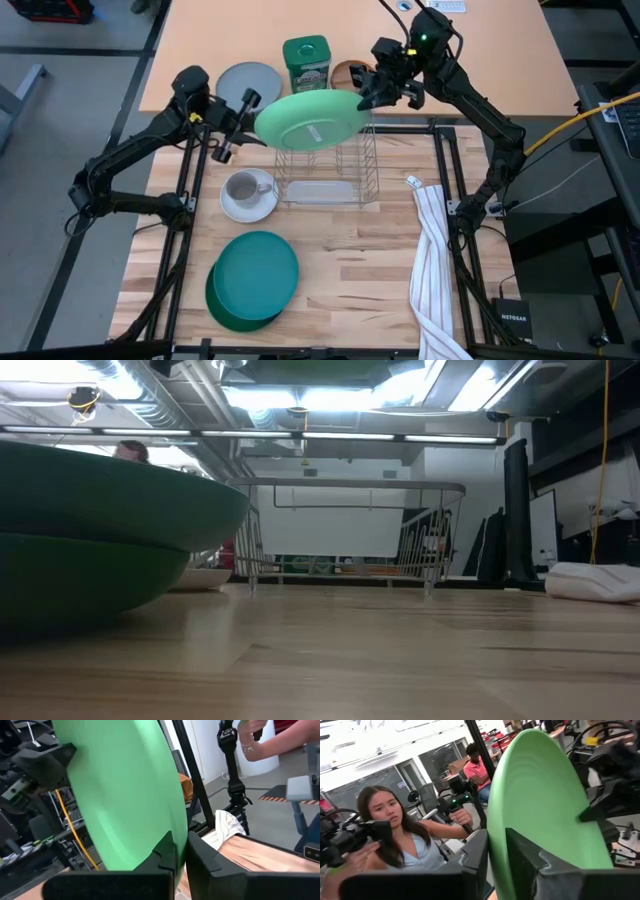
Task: Sort dishes
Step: Put the light green plate into the dish rack
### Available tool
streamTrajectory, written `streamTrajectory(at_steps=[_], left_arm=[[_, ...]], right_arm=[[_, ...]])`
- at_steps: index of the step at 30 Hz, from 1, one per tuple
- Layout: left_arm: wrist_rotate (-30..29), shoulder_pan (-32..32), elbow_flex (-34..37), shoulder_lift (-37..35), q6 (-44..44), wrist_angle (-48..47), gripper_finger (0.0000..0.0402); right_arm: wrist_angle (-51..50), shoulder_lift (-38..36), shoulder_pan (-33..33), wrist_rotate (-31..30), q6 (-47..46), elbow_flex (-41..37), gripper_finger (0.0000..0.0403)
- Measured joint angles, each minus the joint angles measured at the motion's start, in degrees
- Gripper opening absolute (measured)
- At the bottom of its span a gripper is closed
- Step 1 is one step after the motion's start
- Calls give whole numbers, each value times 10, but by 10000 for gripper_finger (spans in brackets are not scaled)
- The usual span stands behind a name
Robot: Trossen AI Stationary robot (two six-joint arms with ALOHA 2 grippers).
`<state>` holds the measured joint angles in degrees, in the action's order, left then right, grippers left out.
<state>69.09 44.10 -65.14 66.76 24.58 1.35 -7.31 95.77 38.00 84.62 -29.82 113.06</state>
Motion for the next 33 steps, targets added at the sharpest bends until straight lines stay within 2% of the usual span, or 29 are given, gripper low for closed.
streamTrajectory(at_steps=[10, 15, 22, 27, 30, 33], left_arm=[[-9, 1, 0, 0, 34, -69, 4], [-16, 1, -1, 0, 40, -92, 2], [-11, 1, 0, 0, 35, -105, 1], [-49, 3, 0, 0, 34, -101, 2], [-50, 6, 0, 2, 42, -103, 2], [-54, 11, 0, 6, 43, -99, 2]], right_arm=[[6, 1, 3, 3, 1, 0, 120], [45, 2, 26, -18, 2, 0, 119], [45, 1, 79, -56, 1, 5, 118], [44, -2, 120, -66, 1, 6, 118], [25, -1, 135, -69, 2, 6, 118], [-49, -1, 126, -72, 38, 6, 118]])
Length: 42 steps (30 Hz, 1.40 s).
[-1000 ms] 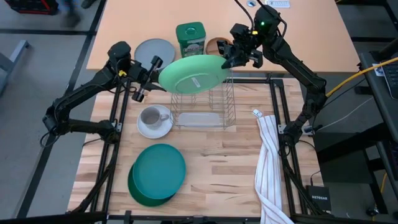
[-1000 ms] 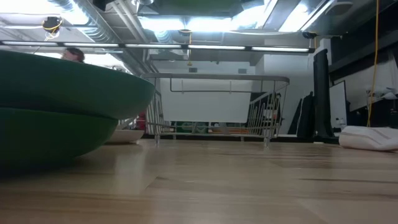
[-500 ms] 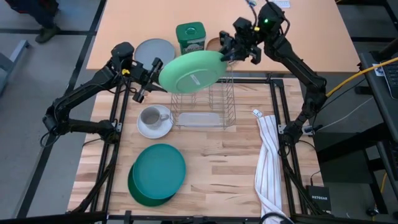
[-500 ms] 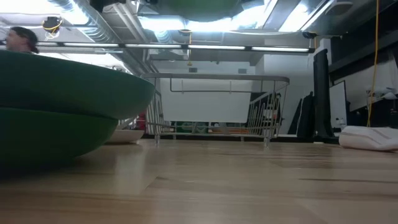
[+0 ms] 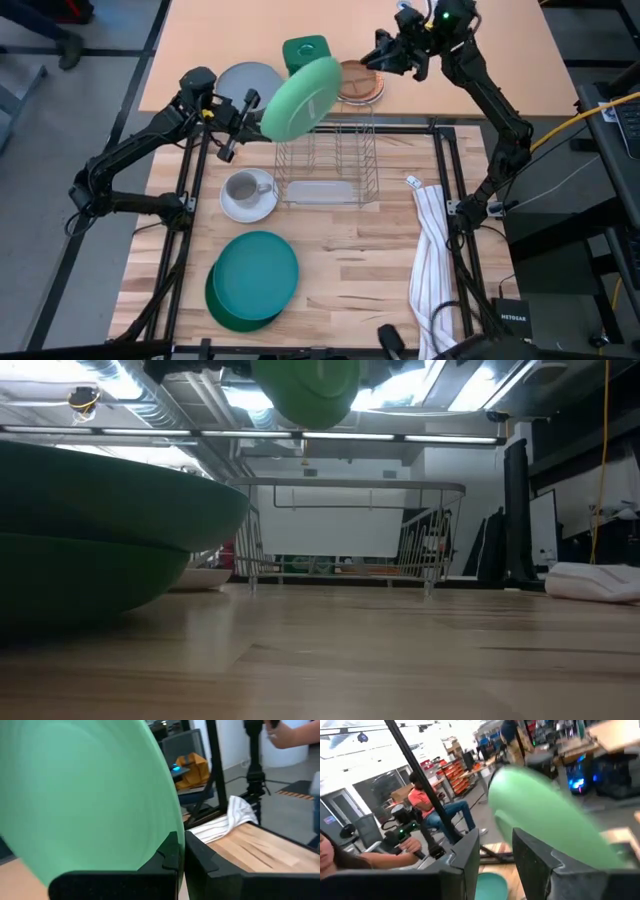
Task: Sort dishes
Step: Put the light green plate into the dish rack
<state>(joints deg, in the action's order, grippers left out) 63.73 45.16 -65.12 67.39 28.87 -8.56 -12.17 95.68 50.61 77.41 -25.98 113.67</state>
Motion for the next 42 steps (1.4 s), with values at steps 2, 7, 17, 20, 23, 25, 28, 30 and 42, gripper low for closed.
streamTrajectory(at_steps=[2, 7, 17, 20, 23, 25, 28, 30, 42], left_arm=[[-1, 7, 0, 3, 0, 0, 2], [0, 22, 0, 25, -2, -6, 2], [0, 55, 0, 86, 1, -64, 1], [0, 56, 0, 105, 1, -64, 1], [0, 56, 0, 120, 5, -59, 1], [1, 56, 0, 128, 11, -59, 1], [1, 56, 0, 136, 12, -59, 0], [1, 56, 0, 139, 13, -59, 0], [2, 56, 0, 139, 15, -58, 0]], right_arm=[[-85, 0, -22, -11, 68, -4, 118], [-325, 0, -95, -100, 290, -22, 117], [-503, 1, -247, -384, 475, -150, 117], [-497, 1, -280, -412, 465, -200, 117], [-494, 1, -303, -445, 430, -238, 117], [-493, 1, -317, -470, 409, -258, 117], [-494, 1, -333, -501, 382, -286, 117], [-494, 1, -342, -515, 366, -302, 117], [-580, 1, -369, -641, 338, -356, 117]])
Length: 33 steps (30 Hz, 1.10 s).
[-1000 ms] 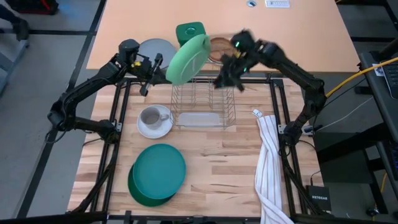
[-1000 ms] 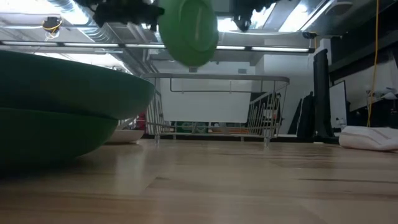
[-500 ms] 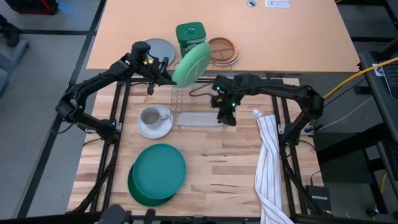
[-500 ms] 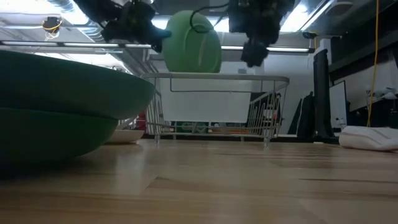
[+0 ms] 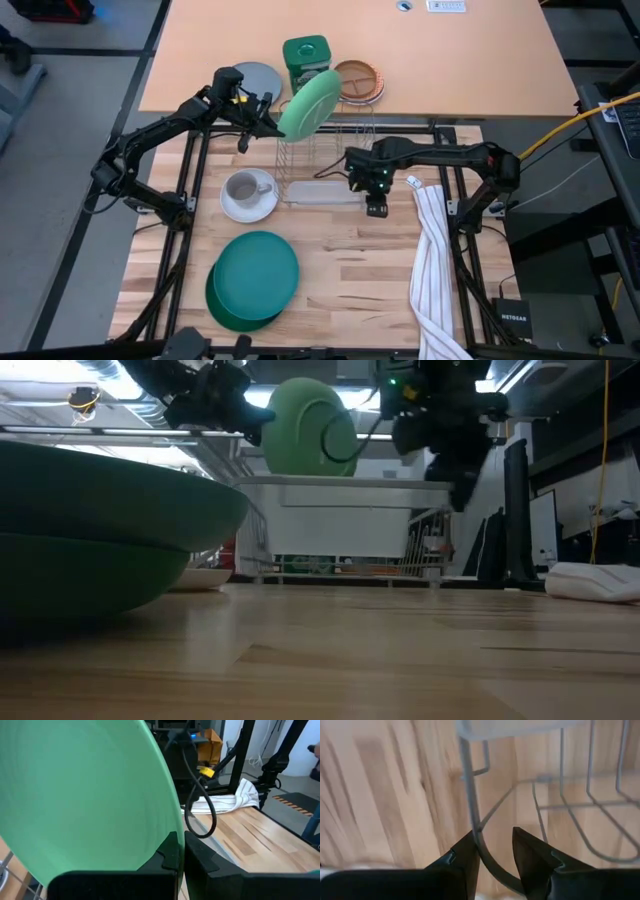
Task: Sort dishes
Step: Put the light green plate into the dish rack
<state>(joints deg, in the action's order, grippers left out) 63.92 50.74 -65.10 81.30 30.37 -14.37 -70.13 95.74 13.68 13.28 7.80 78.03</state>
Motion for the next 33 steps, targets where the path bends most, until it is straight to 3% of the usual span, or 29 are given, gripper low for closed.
streamTrajectory(at_steps=[14, 24, 33], left_arm=[[16, -1, 0, 0, -9, -1, 0], [49, -30, 0, 5, -31, -6, 0], [50, -32, 0, 77, -16, 33, 0]], right_arm=[[-205, 0, 1, -169, 12, -2, 117], [-197, -3, -48, -194, 42, -3, 117], [-197, -3, -97, -194, 13, -3, 117]])
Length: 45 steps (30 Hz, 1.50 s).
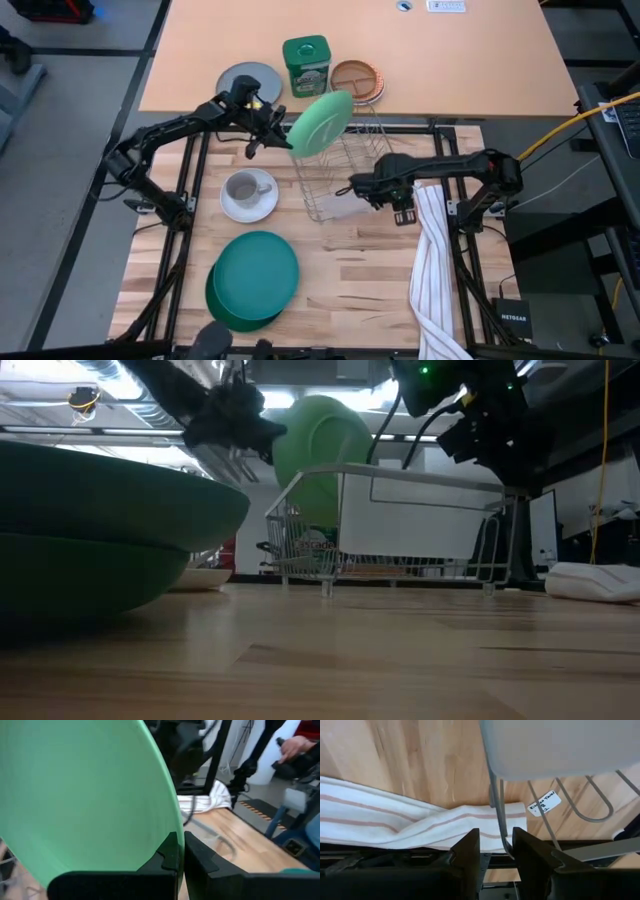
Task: Sort dishes
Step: Put the light green plate into the dish rack
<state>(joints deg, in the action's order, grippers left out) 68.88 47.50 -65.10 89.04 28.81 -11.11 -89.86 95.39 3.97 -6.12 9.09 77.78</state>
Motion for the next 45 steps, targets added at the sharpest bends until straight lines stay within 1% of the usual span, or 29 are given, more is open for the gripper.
streamTrajectory(at_steps=[2, 4, 9, 12, 16, 21, 26, 32, 40, 45], left_arm=[[2, 7, 0, 19, -9, 39, 0], [18, 17, 0, 37, -32, 92, 0], [64, 46, 0, 75, -117, 221, 0], [83, 57, 0, 89, -145, 245, 0], [85, 66, 0, 100, -137, 239, 0], [85, 70, 0, 110, -142, 225, 0], [84, 70, 0, 109, -123, 175, 0], [80, 70, 0, 109, -90, 120, 0], [79, 66, -1, 108, -87, 48, 0], [78, 57, -2, 107, -87, 3, 1]], right_arm=[[0, 0, -9, -4, -6, 0, 117], [0, 0, -15, -8, -13, 0, 117], [-2, 0, -21, -13, -20, 0, 117], [-2, 0, -21, -16, -28, 0, 117], [-2, 0, -21, -40, -32, 0, 117], [-2, 0, -21, -50, -33, 0, 117], [-2, 0, -21, -68, -32, 0, 117], [-2, 0, -21, -72, -32, 0, 117], [-1, -6, -21, -73, -29, 0, 117], [-1, -31, -21, -77, -29, 0, 117]])
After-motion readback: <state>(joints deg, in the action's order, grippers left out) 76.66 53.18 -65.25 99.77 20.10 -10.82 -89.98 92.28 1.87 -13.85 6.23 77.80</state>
